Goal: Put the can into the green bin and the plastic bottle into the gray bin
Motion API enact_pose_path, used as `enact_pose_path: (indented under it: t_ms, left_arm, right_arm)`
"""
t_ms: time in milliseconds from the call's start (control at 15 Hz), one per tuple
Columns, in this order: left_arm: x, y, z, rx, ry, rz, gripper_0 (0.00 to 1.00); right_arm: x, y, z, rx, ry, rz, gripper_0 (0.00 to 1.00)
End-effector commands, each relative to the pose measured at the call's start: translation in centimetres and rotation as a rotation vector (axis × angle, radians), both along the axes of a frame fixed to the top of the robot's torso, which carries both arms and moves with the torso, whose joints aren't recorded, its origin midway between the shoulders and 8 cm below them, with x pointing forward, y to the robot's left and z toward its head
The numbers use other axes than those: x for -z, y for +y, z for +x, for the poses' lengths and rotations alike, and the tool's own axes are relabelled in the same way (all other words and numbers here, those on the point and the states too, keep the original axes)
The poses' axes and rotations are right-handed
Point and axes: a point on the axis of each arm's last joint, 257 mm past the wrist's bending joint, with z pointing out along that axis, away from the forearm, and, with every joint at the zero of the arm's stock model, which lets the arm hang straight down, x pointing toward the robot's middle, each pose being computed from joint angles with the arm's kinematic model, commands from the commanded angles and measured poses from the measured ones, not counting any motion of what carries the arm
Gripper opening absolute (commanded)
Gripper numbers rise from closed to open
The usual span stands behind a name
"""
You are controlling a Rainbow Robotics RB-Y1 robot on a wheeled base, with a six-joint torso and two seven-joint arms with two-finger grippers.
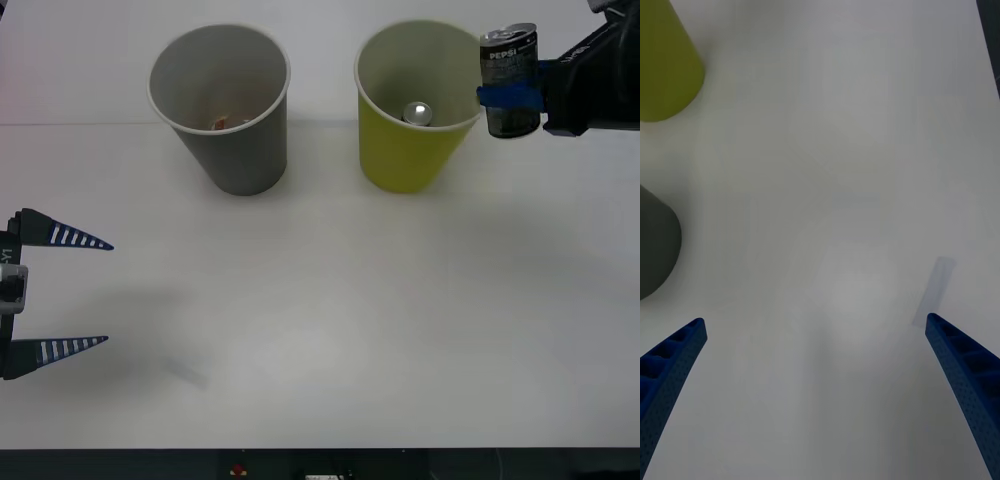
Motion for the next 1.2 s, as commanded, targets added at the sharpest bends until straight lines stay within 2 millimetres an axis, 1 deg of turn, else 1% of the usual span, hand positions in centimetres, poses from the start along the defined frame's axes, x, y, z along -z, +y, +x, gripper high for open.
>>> enact_pose_path:
  t_ms: [67, 133, 333, 600, 667, 733, 867, 933, 1000, 1067, 1133, 1200]
  left_arm:
    - [0.0, 0.0, 0.0, 0.0, 0.0, 0.0, 1.0]
    - [0.0, 0.0, 0.0, 0.0, 0.0, 0.0, 1.0]
    - [0.0, 0.0, 0.0, 0.0, 0.0, 0.0, 1.0]
    - [0.0, 0.0, 0.0, 0.0, 0.0, 0.0, 1.0]
    - [0.0, 0.0, 0.0, 0.0, 0.0, 0.0, 1.0]
    - [0.0, 0.0, 0.0, 0.0, 0.0, 0.0, 1.0]
    - [0.0, 0.0, 0.0, 0.0, 0.0, 0.0, 1.0]
    - [0.0, 0.0, 0.0, 0.0, 0.0, 0.0, 1.0]
    - [0.0, 0.0, 0.0, 0.0, 0.0, 0.0, 1.0]
    - [0.0, 0.0, 0.0, 0.0, 0.0, 0.0, 1.0]
    - [0.0, 0.0, 0.0, 0.0, 0.0, 0.0, 1.0]
    - [0.0, 0.0, 0.0, 0.0, 0.0, 0.0, 1.0]
  right_arm:
    - [-1.0, 1.2, 2.6, -0.009, 0.023, -0.011, 0.0]
    - [-1.4, 1.6, 3.4, -0.009, 0.028, -0.016, 0.0]
    - [-1.5, 2.4, 6.1, 0.015, 0.044, -0.083, 0.0]
    - [-1.1, 3.7, 9.0, -0.003, 0.074, -0.136, 0.0]
    - [-1.0, 3.7, 9.6, -0.003, 0.086, -0.138, 0.0]
    - [-1.0, 4.1, 10.1, -0.01, 0.082, -0.149, 0.0]
    - [-0.9, 4.4, 10.7, -0.008, 0.061, -0.166, 0.0]
    - [-0.9, 4.4, 10.8, -0.009, 0.052, -0.173, 0.17]
    - [-0.8, 4.4, 10.9, -0.017, 0.042, -0.189, 0.62]
    - [-1.1, 4.5, 10.9, -0.025, 0.026, -0.198, 0.94]
    - [-1.1, 4.5, 10.9, -0.039, 0.014, -0.216, 1.0]
    - [-0.9, 4.5, 10.9, -0.041, 0.016, -0.216, 1.0]
